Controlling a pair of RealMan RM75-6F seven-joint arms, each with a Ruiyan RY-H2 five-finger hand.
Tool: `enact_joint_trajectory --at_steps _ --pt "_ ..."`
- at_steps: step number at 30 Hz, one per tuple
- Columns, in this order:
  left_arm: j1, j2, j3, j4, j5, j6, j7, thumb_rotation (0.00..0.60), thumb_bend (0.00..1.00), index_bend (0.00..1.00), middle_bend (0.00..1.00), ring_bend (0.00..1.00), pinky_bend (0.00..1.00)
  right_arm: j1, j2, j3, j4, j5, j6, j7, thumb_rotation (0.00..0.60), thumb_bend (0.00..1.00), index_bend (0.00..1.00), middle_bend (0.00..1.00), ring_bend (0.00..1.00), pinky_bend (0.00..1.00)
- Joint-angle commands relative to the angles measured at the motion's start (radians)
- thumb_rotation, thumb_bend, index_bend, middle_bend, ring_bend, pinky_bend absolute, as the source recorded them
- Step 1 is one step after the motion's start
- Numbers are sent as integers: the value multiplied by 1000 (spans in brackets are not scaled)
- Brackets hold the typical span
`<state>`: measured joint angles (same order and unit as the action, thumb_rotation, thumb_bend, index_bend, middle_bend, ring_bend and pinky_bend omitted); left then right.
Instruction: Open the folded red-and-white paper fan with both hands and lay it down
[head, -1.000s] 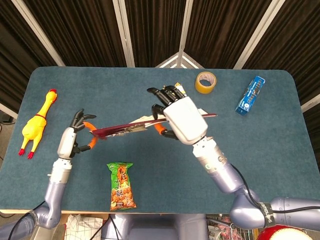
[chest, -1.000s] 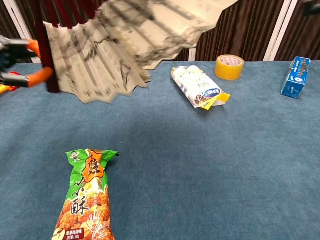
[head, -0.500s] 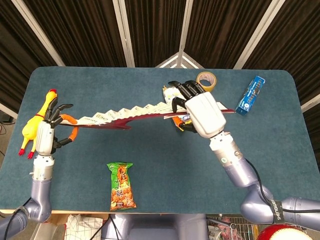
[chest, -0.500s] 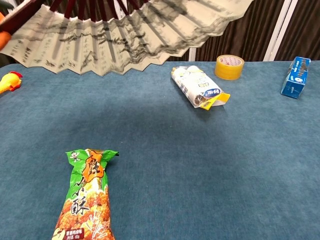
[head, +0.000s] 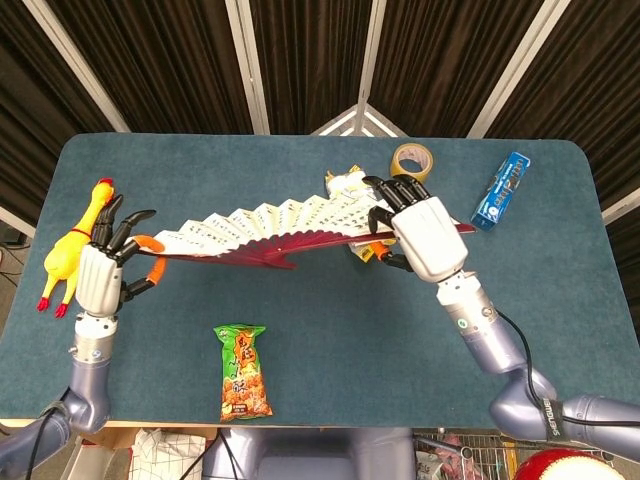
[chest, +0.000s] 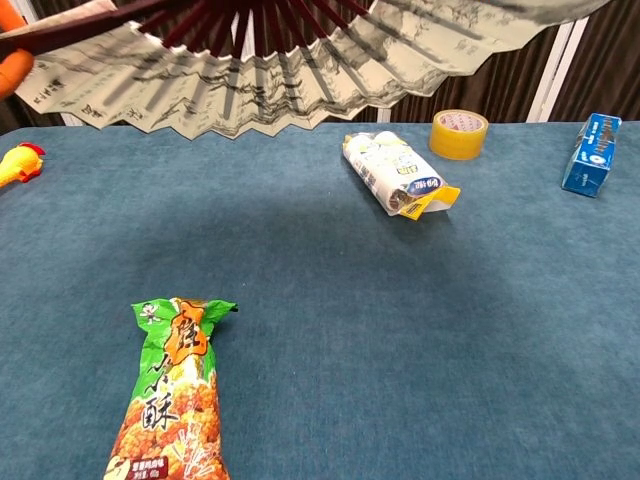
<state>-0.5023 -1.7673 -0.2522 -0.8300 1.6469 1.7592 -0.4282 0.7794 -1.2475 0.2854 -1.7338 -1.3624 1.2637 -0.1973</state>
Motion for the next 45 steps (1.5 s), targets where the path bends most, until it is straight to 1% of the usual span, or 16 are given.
enact_joint_trajectory --at_steps 1,3,10,17,21,23,24,25,26,28,29,30,32,33,39,45 --pt "-17 -26 4 30 4 10 15 600 521 573 219 0 93 -22 -66 -44 101 -88 58 7 600 506 1000 221 270 219" --pt "-25 -39 3 46 0 12 17 600 521 571 216 0 93 -31 -100 -56 150 -106 75 37 600 507 1000 221 270 219" --pt "-52 -74 16 115 5 20 54 600 513 568 216 0 93 -55 -155 -70 265 -104 79 98 600 508 1000 220 270 219" --pt "-77 -113 37 195 7 16 75 600 510 566 213 0 93 -74 -211 -94 387 -109 75 107 600 511 1000 220 270 219" --pt "-83 -128 46 222 0 12 68 600 477 560 206 0 93 -80 -232 -104 444 -124 77 103 600 511 1000 220 270 219" --pt "-84 -132 53 232 -1 3 63 600 468 544 195 0 93 -82 -239 -111 461 -129 73 105 600 511 1000 220 268 219" --pt "-85 -133 57 238 -2 0 64 600 459 509 175 0 92 -84 -243 -114 471 -131 71 109 600 511 1000 220 263 219" --pt "-86 -136 60 246 -3 -5 67 600 446 436 130 0 84 -86 -246 -118 479 -132 66 113 600 511 995 219 257 218" --pt "-87 -137 64 251 -3 -8 64 600 440 381 101 0 75 -89 -249 -122 484 -133 62 119 600 511 945 213 243 214" --pt "-83 -129 84 248 4 -20 40 600 427 153 10 0 23 -94 -250 -130 488 -132 49 131 600 473 748 190 212 192" --pt "-82 -120 95 243 9 -26 25 600 426 99 0 0 9 -96 -246 -133 485 -126 37 131 600 426 588 172 194 174" --pt "-82 -108 109 231 17 -33 -3 600 426 53 0 0 1 -99 -240 -135 476 -116 21 126 600 367 449 160 180 161" --pt "-79 -85 120 198 19 -40 -44 600 425 14 0 0 0 -101 -225 -134 450 -91 -12 111 600 319 294 147 167 151" --pt "-77 -73 125 184 19 -46 -51 600 425 2 0 0 0 -102 -217 -134 437 -79 -27 99 600 310 247 144 164 149" --pt "-58 -16 144 88 23 -40 -34 600 406 0 0 0 0 -111 -174 -132 371 -22 -92 46 600 303 172 131 160 148" --pt "-2 43 169 -35 34 18 -5 600 406 7 0 0 0 -128 -130 -136 332 26 -138 24 600 303 55 98 160 143"
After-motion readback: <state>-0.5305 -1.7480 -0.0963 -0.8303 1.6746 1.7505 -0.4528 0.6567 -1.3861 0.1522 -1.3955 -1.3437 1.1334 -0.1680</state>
